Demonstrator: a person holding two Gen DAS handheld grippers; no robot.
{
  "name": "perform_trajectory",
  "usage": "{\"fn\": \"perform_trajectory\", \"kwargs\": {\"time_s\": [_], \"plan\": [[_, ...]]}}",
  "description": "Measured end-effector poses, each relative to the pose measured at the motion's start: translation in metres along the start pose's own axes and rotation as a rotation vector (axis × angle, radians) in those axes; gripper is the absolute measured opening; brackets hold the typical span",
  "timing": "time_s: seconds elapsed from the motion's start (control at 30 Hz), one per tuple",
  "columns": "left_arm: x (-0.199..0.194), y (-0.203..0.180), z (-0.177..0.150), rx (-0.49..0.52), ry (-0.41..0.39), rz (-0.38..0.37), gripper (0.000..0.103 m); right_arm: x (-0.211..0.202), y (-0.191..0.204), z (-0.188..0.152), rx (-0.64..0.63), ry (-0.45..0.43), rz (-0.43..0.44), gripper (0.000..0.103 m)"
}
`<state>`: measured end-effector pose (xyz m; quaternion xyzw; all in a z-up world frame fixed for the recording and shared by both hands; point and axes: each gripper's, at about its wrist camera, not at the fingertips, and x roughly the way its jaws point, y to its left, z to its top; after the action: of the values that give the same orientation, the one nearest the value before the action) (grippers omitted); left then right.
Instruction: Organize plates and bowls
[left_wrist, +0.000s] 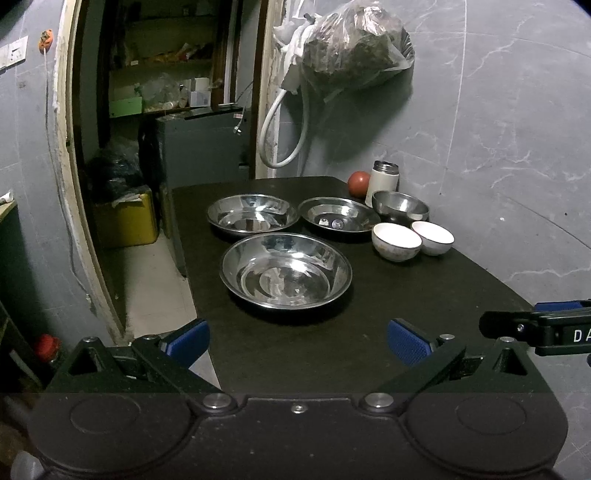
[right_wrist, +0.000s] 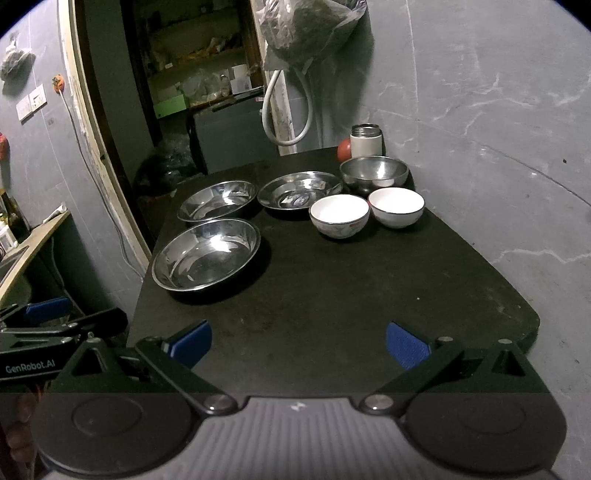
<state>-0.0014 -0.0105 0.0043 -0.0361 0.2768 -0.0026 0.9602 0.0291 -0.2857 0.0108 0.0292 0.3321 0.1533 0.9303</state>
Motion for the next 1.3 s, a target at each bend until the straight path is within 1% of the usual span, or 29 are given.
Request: {"fn": "perform_trajectory", "kwargs": {"time_s": [0.17, 0.27, 0.37, 0.47, 0.53, 0.67, 0.83, 0.9, 0.97, 1.07, 1.17, 1.23, 1.3], "plan": [[0.007, 0.003, 0.002, 0.001, 0.009, -0.010, 0.102, 0.004, 0.000, 0.001, -0.002, 0.004, 0.000, 0.103], [0.012, 0.006, 0.003, -0.011, 0.009, -0.026, 0.102, 0.008, 0.000, 0.003, -0.004, 0.009, 0.001, 0.103], [0.018, 0.008, 0.004, -0.022, 0.018, -0.026, 0.102, 0.013, -0.001, 0.006, -0.006, 0.015, 0.000, 0.103], [0.027, 0.012, 0.008, -0.020, 0.034, 0.022, 0.102, 0.015, -0.001, 0.008, -0.012, 0.019, 0.002, 0.103], [0.032, 0.017, 0.015, -0.039, 0.036, 0.062, 0.102, 0.020, -0.001, 0.011, -0.024, 0.023, 0.007, 0.103], [0.050, 0.039, 0.035, -0.122, 0.036, 0.133, 0.102, 0.034, -0.003, 0.025, -0.049, 0.024, 0.027, 0.103], [0.081, 0.074, 0.067, -0.255, 0.056, 0.209, 0.102, 0.062, -0.006, 0.054, -0.064, 0.021, 0.098, 0.103], [0.094, 0.086, 0.083, -0.290, 0.071, 0.237, 0.102, 0.078, -0.005, 0.067, -0.061, 0.013, 0.140, 0.103], [0.106, 0.098, 0.099, -0.306, 0.088, 0.255, 0.102, 0.093, -0.003, 0.078, -0.052, 0.012, 0.181, 0.103], [0.127, 0.114, 0.120, -0.306, 0.114, 0.255, 0.102, 0.118, 0.007, 0.094, -0.050, 0.024, 0.213, 0.103], [0.155, 0.131, 0.140, -0.290, 0.152, 0.222, 0.102, 0.141, 0.018, 0.109, -0.040, 0.041, 0.236, 0.103], [0.175, 0.140, 0.150, -0.273, 0.164, 0.197, 0.102, 0.158, 0.026, 0.118, -0.028, 0.051, 0.239, 0.103], [0.196, 0.145, 0.159, -0.231, 0.177, 0.173, 0.102, 0.176, 0.035, 0.126, -0.008, 0.060, 0.232, 0.103]]}}
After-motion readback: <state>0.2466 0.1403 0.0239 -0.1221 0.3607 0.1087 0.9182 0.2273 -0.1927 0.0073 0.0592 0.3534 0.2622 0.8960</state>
